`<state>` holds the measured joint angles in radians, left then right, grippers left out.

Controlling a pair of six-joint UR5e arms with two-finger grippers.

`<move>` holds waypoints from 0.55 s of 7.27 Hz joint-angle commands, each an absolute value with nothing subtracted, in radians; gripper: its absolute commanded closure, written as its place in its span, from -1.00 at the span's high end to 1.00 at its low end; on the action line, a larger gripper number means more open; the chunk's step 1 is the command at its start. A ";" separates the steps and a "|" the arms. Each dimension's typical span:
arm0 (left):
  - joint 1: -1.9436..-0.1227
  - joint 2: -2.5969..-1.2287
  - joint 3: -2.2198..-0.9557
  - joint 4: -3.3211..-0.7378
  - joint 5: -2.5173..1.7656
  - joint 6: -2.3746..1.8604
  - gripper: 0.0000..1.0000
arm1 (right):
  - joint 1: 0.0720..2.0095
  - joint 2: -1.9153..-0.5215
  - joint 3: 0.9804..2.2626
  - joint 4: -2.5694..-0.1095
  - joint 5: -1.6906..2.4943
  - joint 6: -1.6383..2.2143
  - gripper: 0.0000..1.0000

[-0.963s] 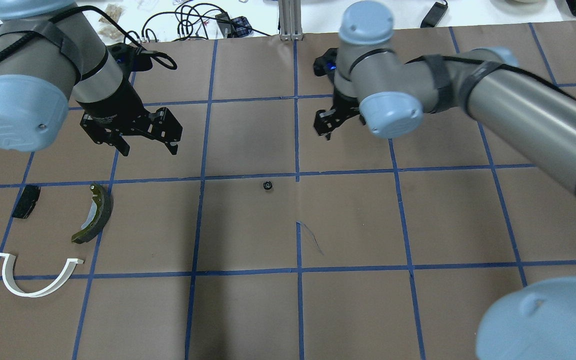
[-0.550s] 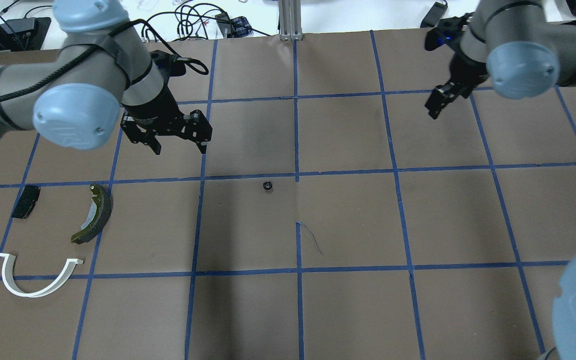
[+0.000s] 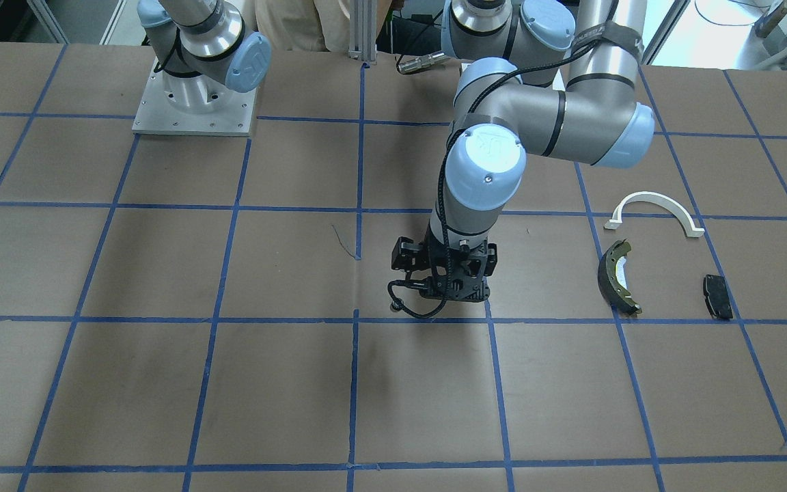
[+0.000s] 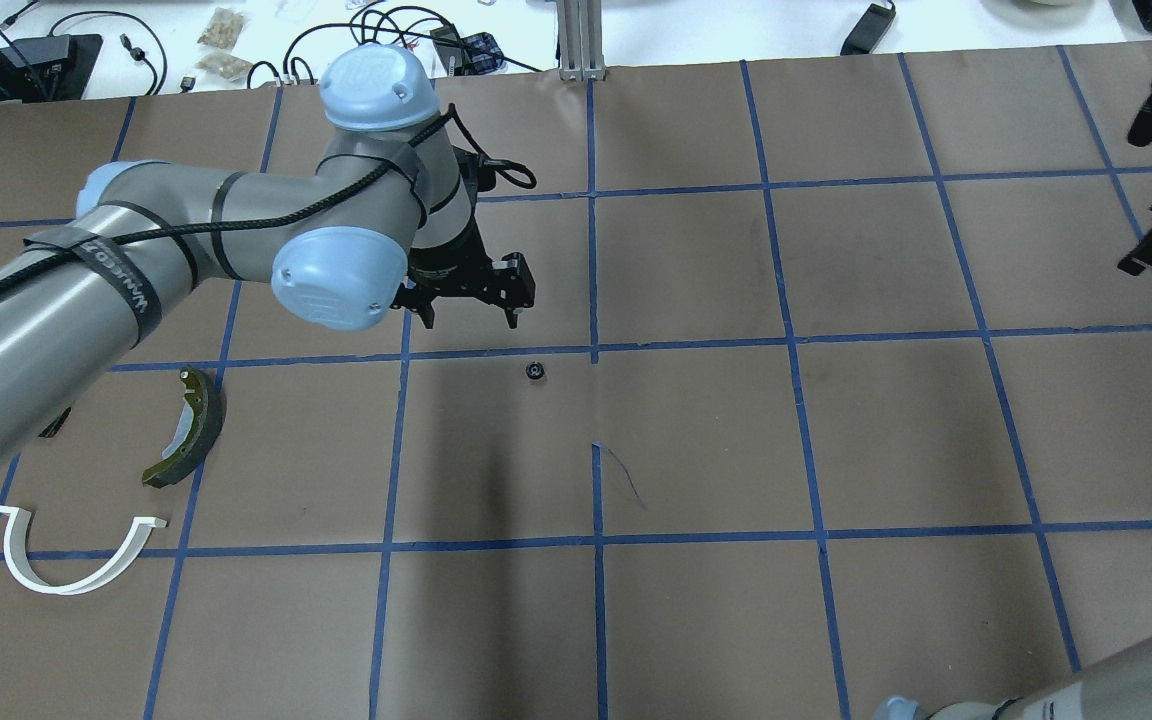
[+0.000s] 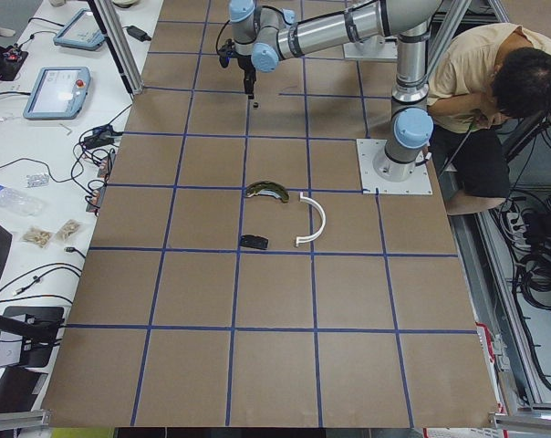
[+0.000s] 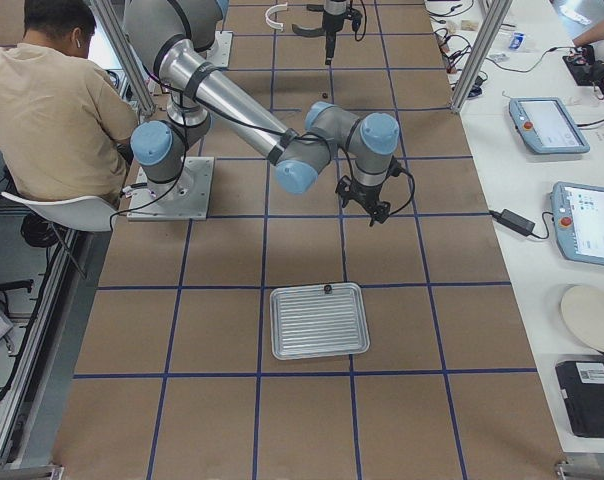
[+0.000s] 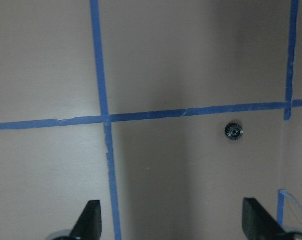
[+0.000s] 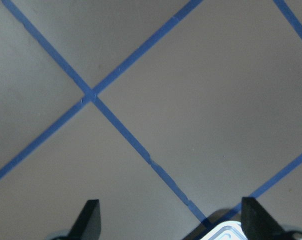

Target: Place bearing gear from tray to pile

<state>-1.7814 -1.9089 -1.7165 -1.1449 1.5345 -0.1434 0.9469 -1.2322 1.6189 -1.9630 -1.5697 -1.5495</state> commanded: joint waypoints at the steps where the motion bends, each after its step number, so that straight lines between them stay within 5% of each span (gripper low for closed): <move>1: -1.828 -1.986 -1.718 -1.065 1.534 -0.158 1.00 | 0.789 -1.178 1.618 -1.979 -1.575 -1.873 1.00; 4: -1.836 -2.072 -1.717 -0.976 1.534 -0.156 1.00 | 0.753 -1.095 1.618 -2.071 -1.648 -2.162 1.00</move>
<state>-1.8315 -2.0404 -1.7171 -1.0103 1.5334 -0.1574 0.7641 -1.1188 1.6162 -2.0449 -1.6392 -2.0360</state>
